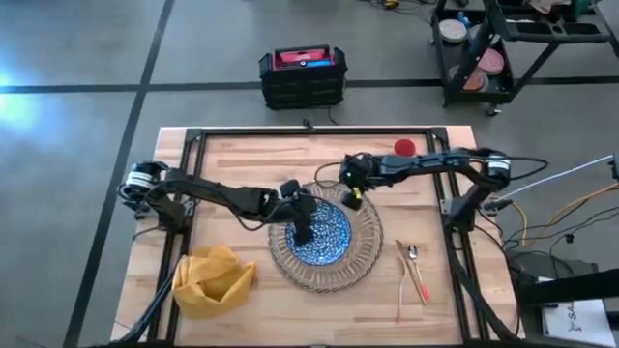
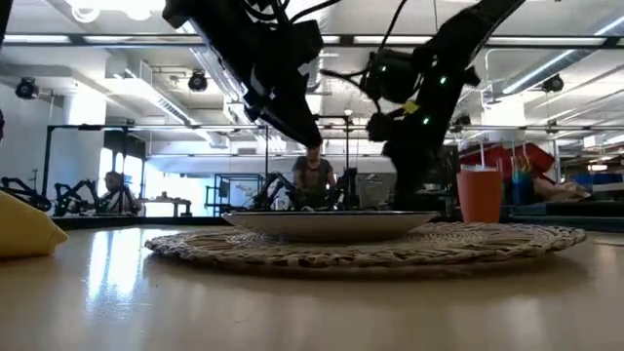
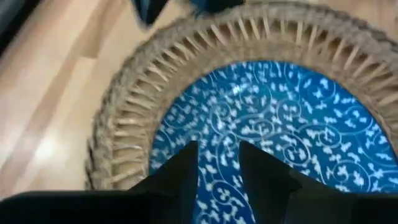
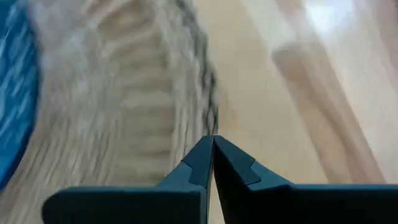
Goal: Set table place
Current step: Move the brown placemat to the center of the table
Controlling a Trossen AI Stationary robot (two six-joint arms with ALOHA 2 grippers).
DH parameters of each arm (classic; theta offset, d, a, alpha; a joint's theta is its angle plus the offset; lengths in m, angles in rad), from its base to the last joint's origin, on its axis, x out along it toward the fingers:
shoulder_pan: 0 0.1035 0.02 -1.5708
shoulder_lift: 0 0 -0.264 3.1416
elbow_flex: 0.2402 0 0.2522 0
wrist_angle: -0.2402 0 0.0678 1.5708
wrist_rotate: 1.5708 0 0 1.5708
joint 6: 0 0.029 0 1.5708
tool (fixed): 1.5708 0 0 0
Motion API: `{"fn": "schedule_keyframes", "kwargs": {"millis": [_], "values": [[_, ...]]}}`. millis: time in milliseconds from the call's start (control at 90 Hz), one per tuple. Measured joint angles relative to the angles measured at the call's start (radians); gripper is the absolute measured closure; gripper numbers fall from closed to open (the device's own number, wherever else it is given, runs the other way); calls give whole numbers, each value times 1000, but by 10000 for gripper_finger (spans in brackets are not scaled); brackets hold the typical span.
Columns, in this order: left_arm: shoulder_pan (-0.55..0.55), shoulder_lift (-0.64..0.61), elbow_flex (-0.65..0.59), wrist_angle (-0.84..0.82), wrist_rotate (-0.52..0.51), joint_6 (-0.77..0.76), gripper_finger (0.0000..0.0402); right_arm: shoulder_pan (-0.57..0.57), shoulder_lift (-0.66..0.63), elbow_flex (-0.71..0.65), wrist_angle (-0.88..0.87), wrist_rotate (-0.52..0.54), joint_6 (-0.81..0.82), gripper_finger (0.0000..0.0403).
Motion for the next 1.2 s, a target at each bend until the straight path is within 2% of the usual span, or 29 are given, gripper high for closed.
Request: {"fn": "schedule_keyframes", "kwargs": {"millis": [167,289,433,678,944,1200], "values": [[-36,31,-1,-43,1,-37,322,110,-91,-104,-75,-9,104,403],[-48,21,11,-237,-5,-119,331,193,-139,-186,-62,-27,210,403],[-50,-4,46,-441,-94,-202,337,275,-149,-239,21,-27,315,403],[-45,-4,42,-454,-52,-214,329,353,-103,-243,105,-31,366,403],[-45,5,23,-439,-32,-207,295,326,-62,-230,158,-30,322,403],[-45,5,5,-436,-9,-267,261,297,-54,-229,193,-31,297,403]]}}
